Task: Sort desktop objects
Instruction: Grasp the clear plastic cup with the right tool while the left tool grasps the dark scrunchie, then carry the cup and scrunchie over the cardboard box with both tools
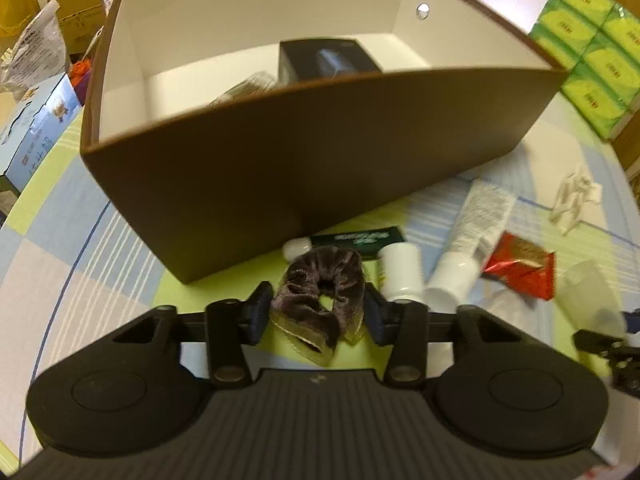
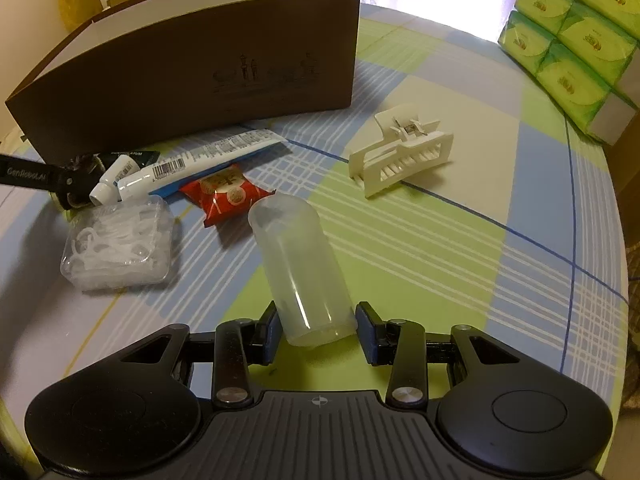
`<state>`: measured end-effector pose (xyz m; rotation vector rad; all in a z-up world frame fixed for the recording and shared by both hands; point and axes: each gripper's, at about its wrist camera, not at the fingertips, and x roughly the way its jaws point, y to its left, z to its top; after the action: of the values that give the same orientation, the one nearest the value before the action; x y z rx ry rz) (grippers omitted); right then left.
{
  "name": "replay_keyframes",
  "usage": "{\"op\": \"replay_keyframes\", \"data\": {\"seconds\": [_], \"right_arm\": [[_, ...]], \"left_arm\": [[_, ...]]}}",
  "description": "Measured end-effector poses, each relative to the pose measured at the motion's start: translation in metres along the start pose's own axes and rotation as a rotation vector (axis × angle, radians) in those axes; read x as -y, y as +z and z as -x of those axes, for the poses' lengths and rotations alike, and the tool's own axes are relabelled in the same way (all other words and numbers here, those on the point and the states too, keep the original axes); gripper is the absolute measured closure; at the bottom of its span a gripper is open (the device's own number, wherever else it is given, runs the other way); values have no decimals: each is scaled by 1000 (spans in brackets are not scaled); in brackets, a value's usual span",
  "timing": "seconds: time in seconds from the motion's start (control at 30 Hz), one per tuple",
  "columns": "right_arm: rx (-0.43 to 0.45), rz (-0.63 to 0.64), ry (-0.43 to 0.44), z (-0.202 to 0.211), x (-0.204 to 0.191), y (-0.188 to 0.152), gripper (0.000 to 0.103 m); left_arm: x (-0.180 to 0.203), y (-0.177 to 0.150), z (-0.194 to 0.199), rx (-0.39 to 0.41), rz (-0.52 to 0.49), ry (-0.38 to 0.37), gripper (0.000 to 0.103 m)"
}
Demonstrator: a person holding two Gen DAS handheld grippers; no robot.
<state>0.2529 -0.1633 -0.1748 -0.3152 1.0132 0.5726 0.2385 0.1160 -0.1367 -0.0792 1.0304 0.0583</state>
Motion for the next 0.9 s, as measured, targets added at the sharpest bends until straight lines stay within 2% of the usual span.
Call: {"op": "replay_keyframes", "data": {"seconds": [0.1,0.23,0.3,0.53,0.63,0.7,0.9], "right_arm": [[10,18,9,1,-1,3,65],[28,31,8,2,-4,6,56],[33,31,15,1,-3,7,55],[51,82,30,-5,-6,15,55],[60,125,10,-8,-12,19,62],[51,147,-16,-10,-17,20,63],[32,78,18,-4,-15,17,64]], "left_arm": [[-1,-3,3,5,-29,-6,78],[-7,-11,10,-8,-65,-1,80],[-12,-15,15,-19,-78,9,80],[-31,-28,30,-67,-63,40,80],[-35,-30,33,-75,-47,48,80],[-35,-31,35,-76,-42,50,80],[-31,-35,39,-71,-41,40,80]]}}
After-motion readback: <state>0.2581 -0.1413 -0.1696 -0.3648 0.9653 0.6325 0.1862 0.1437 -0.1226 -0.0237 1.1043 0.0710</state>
